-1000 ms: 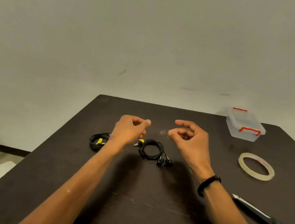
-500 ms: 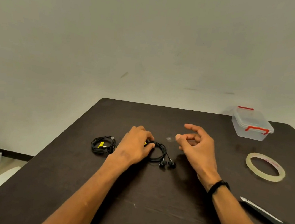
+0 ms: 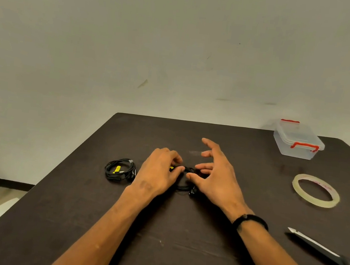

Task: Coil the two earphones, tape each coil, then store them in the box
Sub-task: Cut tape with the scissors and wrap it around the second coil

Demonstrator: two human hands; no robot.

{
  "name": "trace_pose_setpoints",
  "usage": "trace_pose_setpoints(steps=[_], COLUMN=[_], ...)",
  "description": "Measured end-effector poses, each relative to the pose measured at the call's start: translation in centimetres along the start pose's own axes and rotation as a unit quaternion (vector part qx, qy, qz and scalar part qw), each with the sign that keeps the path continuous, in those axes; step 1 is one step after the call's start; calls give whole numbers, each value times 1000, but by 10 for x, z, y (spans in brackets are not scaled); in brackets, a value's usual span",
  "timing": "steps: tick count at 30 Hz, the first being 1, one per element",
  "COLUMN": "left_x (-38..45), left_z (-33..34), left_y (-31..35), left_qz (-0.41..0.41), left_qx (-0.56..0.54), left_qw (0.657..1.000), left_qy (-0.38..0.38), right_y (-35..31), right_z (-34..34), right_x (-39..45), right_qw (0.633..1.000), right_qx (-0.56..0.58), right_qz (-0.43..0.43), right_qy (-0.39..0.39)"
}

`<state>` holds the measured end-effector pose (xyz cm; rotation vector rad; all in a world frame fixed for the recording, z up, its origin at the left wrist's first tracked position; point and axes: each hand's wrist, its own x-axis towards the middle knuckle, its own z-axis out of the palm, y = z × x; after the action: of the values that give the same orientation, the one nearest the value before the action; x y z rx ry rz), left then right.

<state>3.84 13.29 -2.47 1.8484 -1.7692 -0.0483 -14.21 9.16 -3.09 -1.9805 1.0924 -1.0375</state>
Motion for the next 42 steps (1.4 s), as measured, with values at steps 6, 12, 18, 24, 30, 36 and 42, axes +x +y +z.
trace_pose_setpoints(steps=[6, 12, 18, 24, 30, 36, 42], left_x=[0, -1, -3, 1, -4, -6, -4], left_z=[3, 7, 5, -4, -36, -31, -25], left_y=[10, 8, 5, 8, 7, 1, 3], left_qz=[4, 26, 2, -113, -169, -130, -170], left_qx=[97, 136, -89, -393, -487, -483, -494], left_qw=[995, 990, 996, 912, 847, 855, 847], left_qy=[-25, -24, 23, -4, -134, -135, -96], right_y=[-3, -2, -6, -12, -24, -31, -29], right_z=[4, 5, -1, -8, -12, -12, -16], right_x=[-4, -5, -3, -4, -7, -11, -6], right_qw=[999, 1000, 993, 987, 986, 984, 951], right_qx=[-30, -25, 87, 127, 162, 172, 297], right_qz=[9, 13, 47, 43, 42, 39, 79], right_qy=[5, 12, 56, 88, -4, -31, 23])
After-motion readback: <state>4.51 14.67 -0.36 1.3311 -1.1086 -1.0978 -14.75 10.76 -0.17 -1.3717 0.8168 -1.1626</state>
